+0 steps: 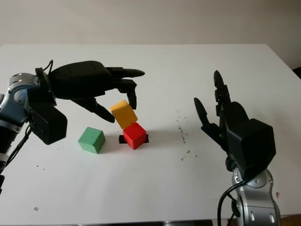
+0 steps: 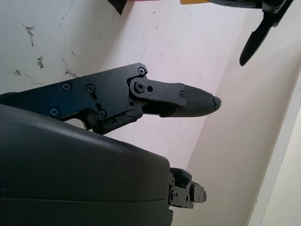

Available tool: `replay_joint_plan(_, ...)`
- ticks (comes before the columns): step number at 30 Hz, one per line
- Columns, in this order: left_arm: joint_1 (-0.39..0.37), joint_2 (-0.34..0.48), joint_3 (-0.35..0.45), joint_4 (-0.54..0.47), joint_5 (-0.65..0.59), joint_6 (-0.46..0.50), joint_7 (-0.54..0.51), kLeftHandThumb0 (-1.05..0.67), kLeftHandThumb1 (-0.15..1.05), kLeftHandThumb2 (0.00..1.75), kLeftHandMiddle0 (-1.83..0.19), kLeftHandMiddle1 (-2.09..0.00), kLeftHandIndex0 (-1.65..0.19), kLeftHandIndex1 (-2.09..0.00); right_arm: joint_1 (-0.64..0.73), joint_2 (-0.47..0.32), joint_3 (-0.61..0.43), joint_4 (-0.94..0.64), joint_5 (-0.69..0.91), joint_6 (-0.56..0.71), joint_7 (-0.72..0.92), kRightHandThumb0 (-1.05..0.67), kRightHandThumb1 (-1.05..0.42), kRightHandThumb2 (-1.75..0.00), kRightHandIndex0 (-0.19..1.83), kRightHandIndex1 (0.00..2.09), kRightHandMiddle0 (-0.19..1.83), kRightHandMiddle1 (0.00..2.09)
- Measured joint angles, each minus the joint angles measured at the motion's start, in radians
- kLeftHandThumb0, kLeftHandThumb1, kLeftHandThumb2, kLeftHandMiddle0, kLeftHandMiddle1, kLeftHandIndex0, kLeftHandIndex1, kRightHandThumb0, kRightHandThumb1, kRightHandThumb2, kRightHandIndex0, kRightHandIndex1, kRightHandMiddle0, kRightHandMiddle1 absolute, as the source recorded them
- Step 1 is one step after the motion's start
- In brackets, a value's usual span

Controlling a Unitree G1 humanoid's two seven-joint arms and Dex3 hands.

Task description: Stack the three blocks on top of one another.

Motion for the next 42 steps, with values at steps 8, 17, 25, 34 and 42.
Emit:
replay_joint_plan(8,-0.009,-0.030,-0.026,0.002,0.036,0.026,0.010,-0.37,1.03,0.05,-0.13,-0.06,-0.25,-1.52,0.001,0.001,0.002,0.000,-0.005,0.000,-0.002,-0.65,-1.05,-0.51,-0.16,0.05,-0.11,0.05)
replay_joint_plan(17,-0.009,-0.052,-0.033,-0.033,-0.033,0.136,-0.086,-0.36,1.04,0.05,-0.11,-0.05,-0.27,-1.46,0.003,0.008,0.007,-0.004,-0.002,0.004,-0.008,-0.64,-1.05,-0.51,-0.17,0.05,-0.12,0.05)
replay_joint_plan(25,-0.009,-0.053,-0.033,-0.079,-0.054,0.187,-0.127,-0.35,1.03,0.05,-0.11,-0.05,-0.30,-1.38,0.004,0.010,0.008,-0.006,0.006,0.004,-0.013,-0.64,-1.05,-0.52,-0.18,0.05,-0.14,0.05)
replay_joint_plan(34,-0.009,-0.052,-0.034,-0.081,-0.061,0.196,-0.155,-0.35,1.04,0.05,-0.09,-0.05,-0.28,-1.42,0.007,0.010,0.011,-0.008,0.007,0.004,-0.015,-0.64,-1.05,-0.53,-0.18,0.05,-0.13,0.05)
replay_joint_plan(42,-0.009,-0.052,-0.041,-0.080,-0.051,0.176,-0.145,-0.36,1.03,0.05,-0.11,-0.06,-0.27,-1.45,0.007,0.010,0.014,-0.008,0.006,0.004,-0.019,-0.63,-1.05,-0.52,-0.18,0.05,-0.13,0.05)
